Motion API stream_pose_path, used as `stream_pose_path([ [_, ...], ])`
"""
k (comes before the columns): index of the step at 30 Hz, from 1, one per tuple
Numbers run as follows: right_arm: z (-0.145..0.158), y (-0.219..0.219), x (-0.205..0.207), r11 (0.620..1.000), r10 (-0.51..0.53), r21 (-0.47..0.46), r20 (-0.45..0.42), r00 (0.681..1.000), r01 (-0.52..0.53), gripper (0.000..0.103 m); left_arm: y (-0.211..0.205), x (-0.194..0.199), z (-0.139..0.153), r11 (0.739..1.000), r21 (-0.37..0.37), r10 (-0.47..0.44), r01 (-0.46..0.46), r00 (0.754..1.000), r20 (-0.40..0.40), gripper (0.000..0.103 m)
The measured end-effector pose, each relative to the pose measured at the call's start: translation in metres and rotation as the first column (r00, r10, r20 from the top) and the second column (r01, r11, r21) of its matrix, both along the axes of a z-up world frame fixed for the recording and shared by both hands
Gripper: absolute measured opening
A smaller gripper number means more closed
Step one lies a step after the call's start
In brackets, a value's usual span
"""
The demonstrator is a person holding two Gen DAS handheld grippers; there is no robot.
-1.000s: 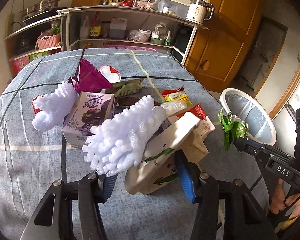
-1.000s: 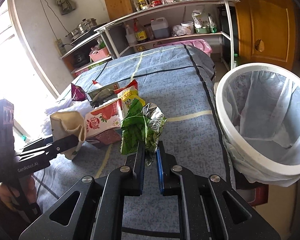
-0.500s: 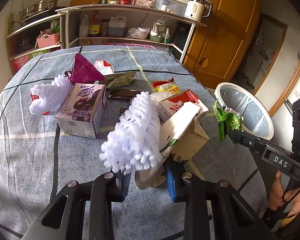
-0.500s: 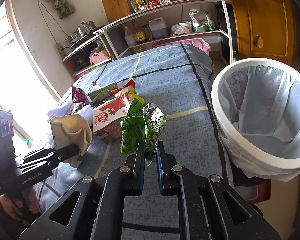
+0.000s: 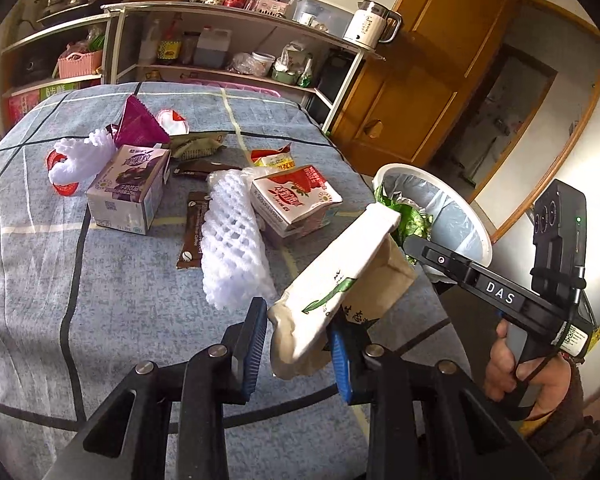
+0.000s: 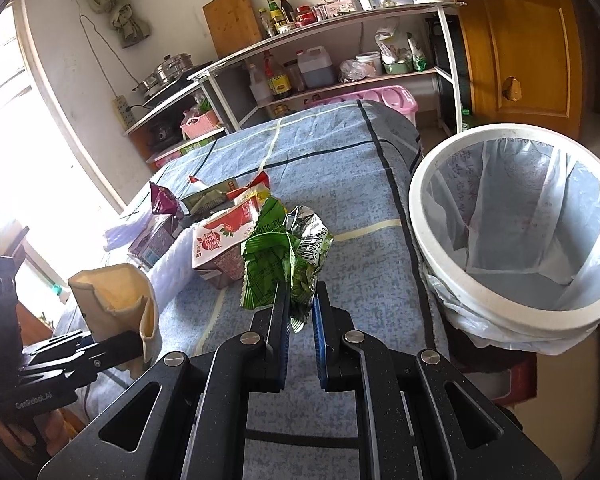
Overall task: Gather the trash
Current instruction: 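Carry the paper bag and green wrapper over the white bin with both grippers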
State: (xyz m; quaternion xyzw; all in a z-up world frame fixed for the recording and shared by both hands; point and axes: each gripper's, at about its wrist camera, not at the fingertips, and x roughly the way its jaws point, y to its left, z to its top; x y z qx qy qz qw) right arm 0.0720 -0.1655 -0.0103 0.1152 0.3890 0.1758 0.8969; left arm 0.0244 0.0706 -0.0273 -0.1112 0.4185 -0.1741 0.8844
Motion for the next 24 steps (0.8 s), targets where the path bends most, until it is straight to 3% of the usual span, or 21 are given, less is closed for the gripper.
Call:
stream_pose_path([
  [10,0.018,-0.020,-0.010,1.000,-0.029,0.006,0.052,0.998,0.029,0.011,-0.013,-0.007,0.044,0.999,-0.012,0.039,-0.038,0.993,0.109,0.030],
  [24,0.039,-0.094,-0.007,0.982,-0.184,-0.028,0.104,0.977,0.188,0.011,-0.087,0.054,0.068,0.996,-0.038,-0.079,0.086,0.984,0.163,0.030],
])
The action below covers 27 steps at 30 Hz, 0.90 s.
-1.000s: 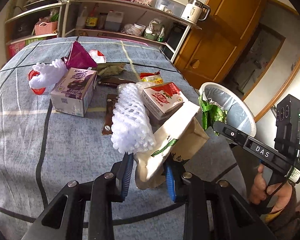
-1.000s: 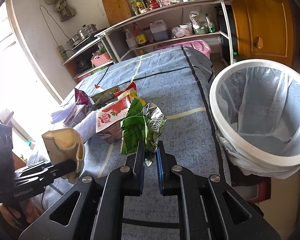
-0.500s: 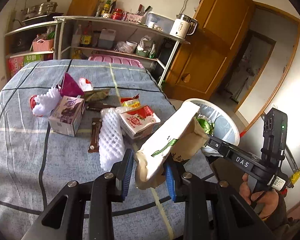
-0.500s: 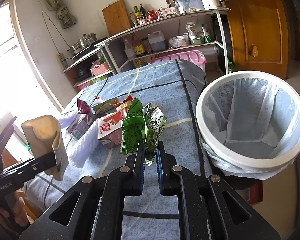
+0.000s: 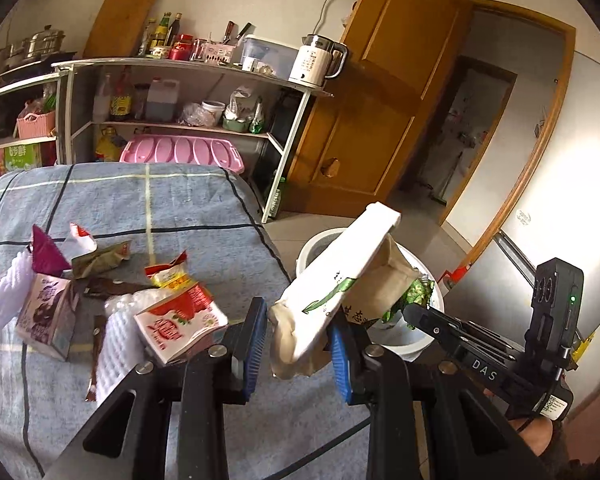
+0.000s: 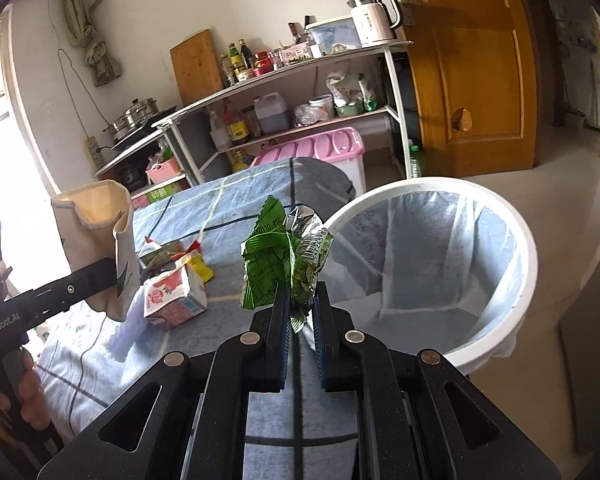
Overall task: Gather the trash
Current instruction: 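Carry the paper bag and green wrapper over the white bin with both grippers, then open both grippers to drop the bag and wrapper into the bin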
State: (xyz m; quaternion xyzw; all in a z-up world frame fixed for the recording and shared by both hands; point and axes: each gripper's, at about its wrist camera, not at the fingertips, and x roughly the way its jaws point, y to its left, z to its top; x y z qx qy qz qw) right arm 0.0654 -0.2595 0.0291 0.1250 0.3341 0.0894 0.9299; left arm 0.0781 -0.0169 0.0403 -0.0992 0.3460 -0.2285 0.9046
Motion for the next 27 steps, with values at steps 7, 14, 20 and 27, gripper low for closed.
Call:
stream_pose_path([
  [7,-0.002,-0.040,0.012,0.996,-0.080,-0.050,-0.019,0.997,0.079,0.011,-0.054,0.037,-0.008,0.996,-0.004,-0.090,0.090,0.995,-0.032,0.030],
  [14,-0.020,-0.062,0.027,0.988,-0.118,-0.110,-0.078,0.990,0.109,0.011,-0.101,0.065,-0.033,0.990,0.026,-0.134,0.137,0.985,-0.108,0.031],
  [20,-0.032,-0.070,0.036,0.984,-0.134,-0.133,-0.124,0.983,0.117,0.011,-0.123,0.078,-0.051,0.988,0.045,-0.136,0.145,0.977,-0.161,0.031],
  [27,-0.034,-0.073,0.037,0.983,-0.134,-0.146,-0.144,0.980,0.113,0.032,-0.131,0.085,-0.059,0.988,0.067,-0.123,0.137,0.975,-0.187,0.034],
])
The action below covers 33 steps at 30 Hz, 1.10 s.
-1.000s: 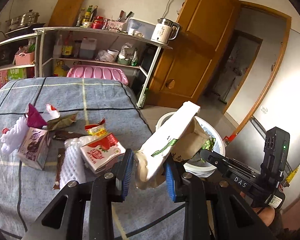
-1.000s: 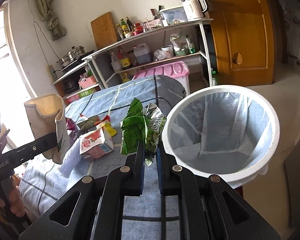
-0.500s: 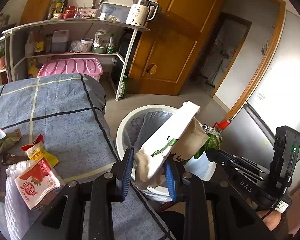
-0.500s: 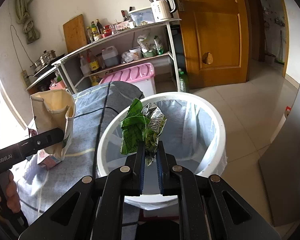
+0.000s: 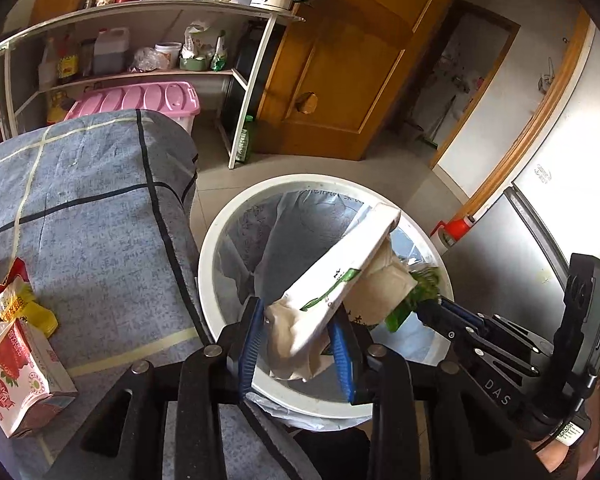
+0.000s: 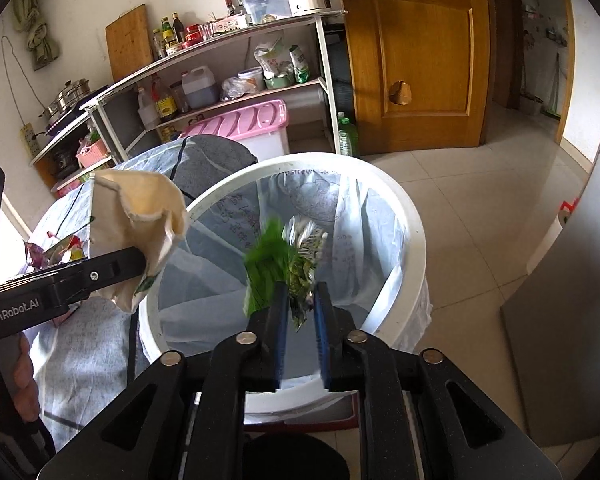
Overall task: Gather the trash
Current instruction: 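Open both grippers to drop the bag and wrapper into the bin, then grasp the white foam net with the left gripper while the right grasps the strawberry milk carton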
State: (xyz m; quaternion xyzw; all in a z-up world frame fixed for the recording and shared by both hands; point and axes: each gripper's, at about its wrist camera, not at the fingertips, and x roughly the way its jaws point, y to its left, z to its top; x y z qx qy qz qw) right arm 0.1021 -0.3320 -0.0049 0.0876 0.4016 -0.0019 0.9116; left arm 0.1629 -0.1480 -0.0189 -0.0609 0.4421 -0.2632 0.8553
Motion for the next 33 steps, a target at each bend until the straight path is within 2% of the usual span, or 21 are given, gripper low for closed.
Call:
stream_pose_path([
  [2,0.000,0.001,-0.002,1.000,-0.002,-0.004,0.003,1.000,0.002,0.044,0.000,-0.002,0.000,1.000,0.000,0.004,-0.004,1.000,0.002,0.046],
  [3,0.000,0.001,-0.003,1.000,-0.003,0.000,0.003,1.000,0.003,0.044,0.001,-0.001,0.000,1.000,-0.009,0.004,-0.004,1.000,-0.002,0.050],
  [8,0.004,0.001,-0.009,1.000,-0.017,0.009,0.014,1.000,0.017,0.044,0.006,-0.004,0.003,1.000,-0.011,0.016,-0.016,1.000,0.000,0.050],
  [12,0.011,0.006,-0.014,1.000,-0.012,0.026,0.035,0.999,0.011,0.044,0.017,-0.016,0.015,1.000,-0.017,0.026,-0.025,0.999,0.034,0.052],
  [17,0.017,0.020,-0.019,0.998,0.025,0.059,0.065,0.998,-0.029,0.044,0.042,-0.030,0.027,0.998,-0.035,0.063,-0.061,0.996,0.063,0.054],
  [20,0.021,0.035,-0.021,0.995,0.065,0.069,0.085,0.994,-0.071,0.044,0.062,-0.040,0.033,0.995,-0.007,0.099,-0.099,0.991,0.091,0.054],
  [26,0.023,0.072,-0.020,0.981,0.153,0.103,0.104,0.983,-0.164,0.044,0.113,-0.063,0.038,0.981,0.005,0.192,-0.194,0.972,0.134,0.055],
  [28,0.021,0.087,-0.018,0.976,0.181,0.102,0.100,0.979,-0.191,0.044,0.132,-0.070,0.037,0.972,0.018,0.231,-0.236,0.962,0.144,0.058],
  [33,0.013,0.118,-0.015,0.963,0.236,0.115,0.085,0.968,-0.245,0.044,0.175,-0.086,0.027,0.940,0.058,0.325,-0.336,0.934,0.146,0.059],
])
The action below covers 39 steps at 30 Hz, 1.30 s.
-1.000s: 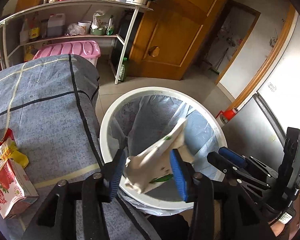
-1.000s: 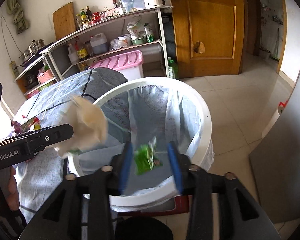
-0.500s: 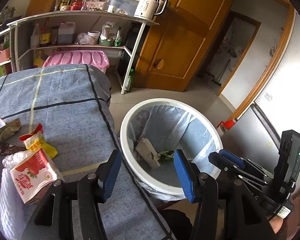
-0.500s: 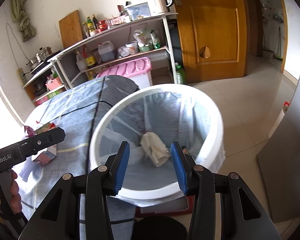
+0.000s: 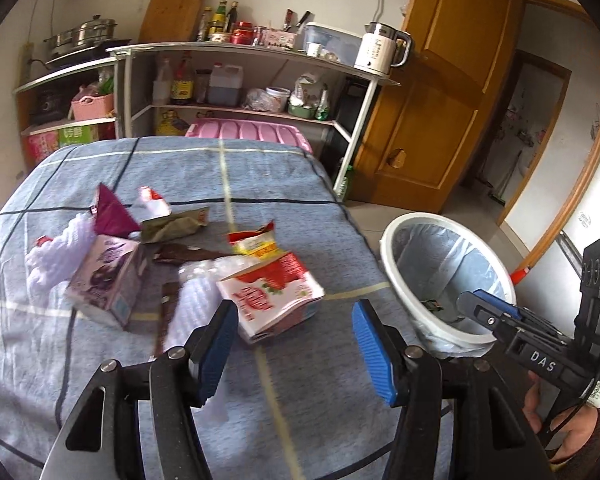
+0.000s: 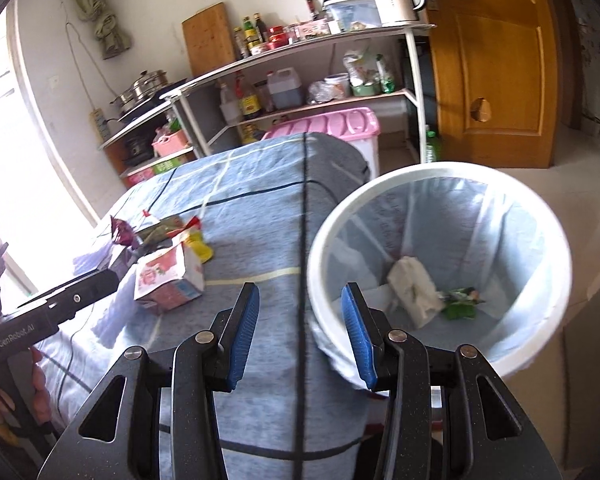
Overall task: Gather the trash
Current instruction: 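Grasp the white foam net with the left gripper while the right grasps the strawberry milk carton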
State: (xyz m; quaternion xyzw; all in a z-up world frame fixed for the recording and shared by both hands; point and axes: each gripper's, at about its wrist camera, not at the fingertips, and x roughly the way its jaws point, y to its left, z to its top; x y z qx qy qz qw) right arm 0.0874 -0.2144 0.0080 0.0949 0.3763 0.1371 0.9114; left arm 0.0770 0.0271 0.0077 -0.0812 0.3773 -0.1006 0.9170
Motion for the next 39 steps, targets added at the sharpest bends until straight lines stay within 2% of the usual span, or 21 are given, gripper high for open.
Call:
stream_pose_path([
  [4,-0.003,0.021,0.003,0.999,0.037,0.001,-0.009,0.999,-0.037,0.045,0.026,-0.004,-0.011,0.996,0.053,0.068,-0.067,0.997,-0.021,0.060],
  [6,-0.004,0.030,0.004,0.999,0.052,-0.004,-0.009,0.999,-0.052,0.045,0.032,-0.004,-0.017,0.994,0.074,0.081,-0.078,0.996,-0.029,0.065],
  [12,-0.008,0.049,0.011,0.996,0.083,-0.013,-0.022,0.996,-0.083,0.045,0.045,0.008,-0.041,0.997,0.031,0.077,-0.074,0.992,-0.100,0.067],
  [15,-0.010,0.057,0.018,0.994,0.106,-0.007,-0.034,0.994,-0.106,0.046,0.044,0.014,-0.050,0.996,0.046,0.082,-0.077,0.991,-0.109,0.067],
  [17,-0.012,0.066,0.024,0.993,0.120,-0.005,-0.040,0.992,-0.120,0.046,0.049,0.017,-0.055,0.997,0.007,0.078,-0.078,0.989,-0.124,0.067],
  [19,-0.015,0.074,0.031,0.991,0.136,-0.002,-0.049,0.989,-0.137,0.046,0.055,0.017,-0.058,0.996,-0.022,0.082,-0.086,0.988,-0.134,0.052],
  [22,-0.018,0.090,0.040,0.985,0.174,-0.013,-0.049,0.984,-0.174,0.046,0.060,0.012,-0.060,0.996,-0.004,0.086,-0.087,0.989,-0.121,0.042],
  [24,-0.022,0.102,0.044,0.978,0.203,-0.040,-0.047,0.978,-0.205,0.046,0.068,0.009,-0.059,0.995,-0.040,0.081,-0.086,0.990,-0.118,0.035],
  [25,-0.023,0.108,0.046,0.973,0.225,-0.051,-0.044,0.973,-0.227,0.046,0.072,0.008,-0.059,0.995,-0.050,0.083,-0.090,0.989,-0.119,0.028],
  [28,-0.029,0.120,0.048,0.961,0.270,-0.057,-0.044,0.962,-0.272,0.046,0.081,0.005,-0.058,0.993,-0.022,0.112,-0.115,0.987,-0.115,0.028],
  [32,-0.031,0.128,0.042,0.944,0.327,-0.023,-0.046,0.944,-0.328,0.046,0.094,0.000,-0.057,0.990,-0.044,0.128,-0.134,0.984,-0.121,0.028],
  [35,-0.033,0.137,0.031,0.918,0.395,0.009,-0.068,0.916,-0.395,0.046,0.100,-0.002,-0.056,0.988,-0.050,0.138,-0.144,0.984,-0.117,0.028],
  [39,-0.035,0.150,0.012,0.858,0.513,0.039,-0.091,0.853,-0.512,0.046,0.104,-0.003,-0.057,0.986,-0.058,0.148,-0.156,0.982,-0.120,0.028],
])
